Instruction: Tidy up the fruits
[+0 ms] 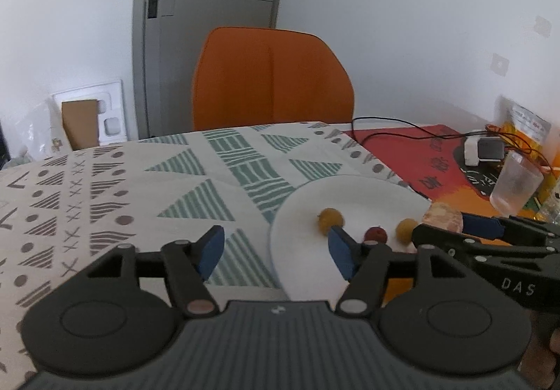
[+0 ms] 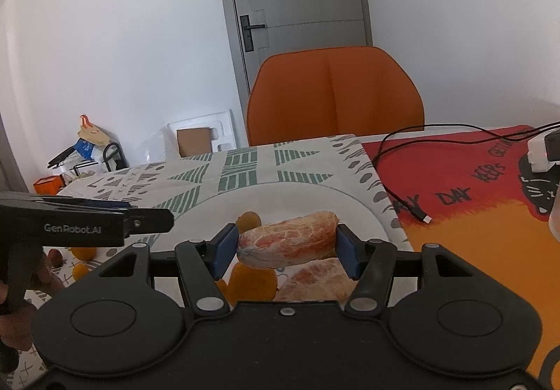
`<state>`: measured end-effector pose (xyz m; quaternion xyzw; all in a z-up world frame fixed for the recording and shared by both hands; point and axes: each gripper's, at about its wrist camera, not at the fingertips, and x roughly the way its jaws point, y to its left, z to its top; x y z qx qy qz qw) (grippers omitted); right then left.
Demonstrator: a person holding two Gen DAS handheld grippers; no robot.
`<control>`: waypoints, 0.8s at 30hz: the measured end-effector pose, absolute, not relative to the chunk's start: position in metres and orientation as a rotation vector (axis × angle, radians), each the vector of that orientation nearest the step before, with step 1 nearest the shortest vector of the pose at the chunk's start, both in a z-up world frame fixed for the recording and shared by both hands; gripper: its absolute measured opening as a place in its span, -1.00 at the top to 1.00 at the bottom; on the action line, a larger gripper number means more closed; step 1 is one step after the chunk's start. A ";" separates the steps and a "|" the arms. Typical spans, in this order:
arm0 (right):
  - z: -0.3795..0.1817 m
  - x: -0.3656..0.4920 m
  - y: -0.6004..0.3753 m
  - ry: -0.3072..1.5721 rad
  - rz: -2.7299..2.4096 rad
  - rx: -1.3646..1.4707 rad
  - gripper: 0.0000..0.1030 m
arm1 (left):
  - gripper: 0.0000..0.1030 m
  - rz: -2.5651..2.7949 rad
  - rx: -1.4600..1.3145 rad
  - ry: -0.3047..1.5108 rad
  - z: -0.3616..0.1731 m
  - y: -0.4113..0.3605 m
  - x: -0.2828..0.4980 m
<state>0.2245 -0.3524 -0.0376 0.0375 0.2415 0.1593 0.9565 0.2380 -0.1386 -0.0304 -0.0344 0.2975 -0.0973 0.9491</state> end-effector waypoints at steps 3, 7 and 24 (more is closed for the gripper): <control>-0.037 0.227 -0.347 0.495 0.336 0.074 -0.12 | -0.24 -0.170 -0.084 0.594 -0.026 -0.123 0.233; -0.036 0.232 -0.338 0.494 0.340 0.056 -0.12 | -0.24 -0.103 -0.081 0.589 -0.023 -0.097 0.227; -0.032 0.227 -0.327 0.475 0.384 0.078 -0.34 | -0.23 0.136 -0.152 0.629 -0.046 -0.020 0.192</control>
